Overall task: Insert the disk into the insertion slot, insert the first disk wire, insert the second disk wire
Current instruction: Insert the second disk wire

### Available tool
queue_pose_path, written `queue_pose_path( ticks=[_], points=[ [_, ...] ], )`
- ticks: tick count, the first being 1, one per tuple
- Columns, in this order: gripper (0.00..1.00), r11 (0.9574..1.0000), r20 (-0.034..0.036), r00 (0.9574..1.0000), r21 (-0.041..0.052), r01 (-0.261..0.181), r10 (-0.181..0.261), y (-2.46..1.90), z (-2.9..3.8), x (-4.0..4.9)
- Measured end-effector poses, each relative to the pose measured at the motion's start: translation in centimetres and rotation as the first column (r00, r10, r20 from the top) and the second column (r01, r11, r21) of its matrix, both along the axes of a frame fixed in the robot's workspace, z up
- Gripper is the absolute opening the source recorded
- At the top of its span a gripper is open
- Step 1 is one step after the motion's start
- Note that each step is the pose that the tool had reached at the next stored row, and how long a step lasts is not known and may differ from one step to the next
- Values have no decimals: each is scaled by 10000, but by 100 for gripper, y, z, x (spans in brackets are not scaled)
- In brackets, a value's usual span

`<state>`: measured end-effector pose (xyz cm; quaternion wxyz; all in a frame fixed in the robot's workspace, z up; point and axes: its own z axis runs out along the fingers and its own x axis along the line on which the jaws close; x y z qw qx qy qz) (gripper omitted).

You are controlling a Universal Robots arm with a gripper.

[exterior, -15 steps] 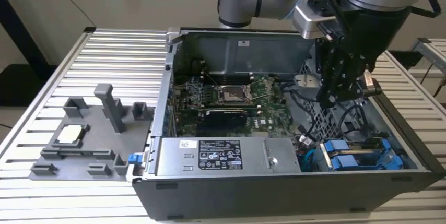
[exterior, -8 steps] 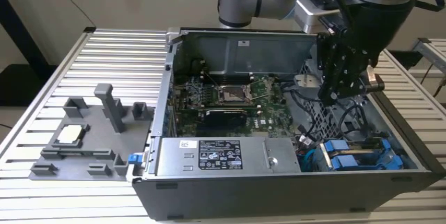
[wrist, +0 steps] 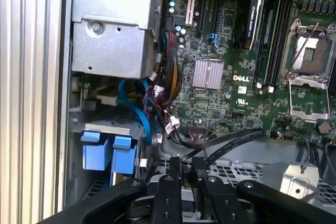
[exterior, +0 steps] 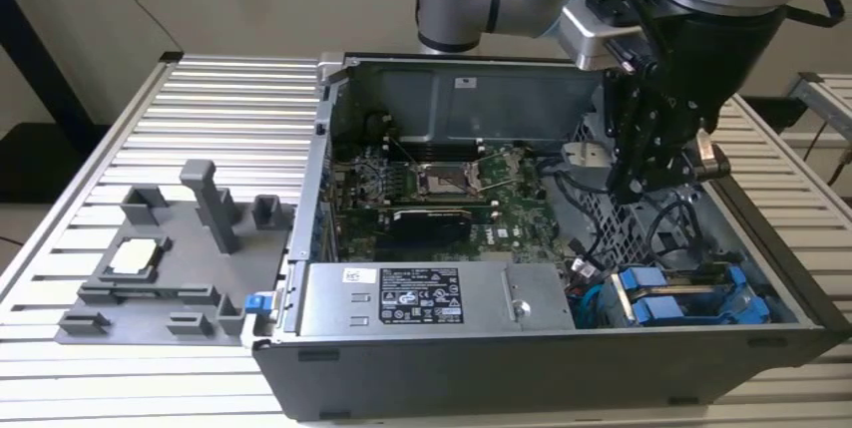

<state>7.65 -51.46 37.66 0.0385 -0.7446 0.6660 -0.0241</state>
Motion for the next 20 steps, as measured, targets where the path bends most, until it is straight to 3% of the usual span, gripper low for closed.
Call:
queue_pose_path(
  ticks=[4, 5, 11, 15, 20],
  points=[
    [21, 10000, 1, 10000, -1, 1, -1, -1, -9, 0],
    [16, 10000, 1, 10000, -1, 0, 0, -1, -9, 0],
    [16, 10000, -8, 10000, 1, 2, -2, -25, -10, 26],
    [16, 10000, -58, 10000, 3, 0, 0, -96, -10, 102],
    [16, 10000, -144, 9999, 4, 0, 0, -233, -10, 192]
  ],
)
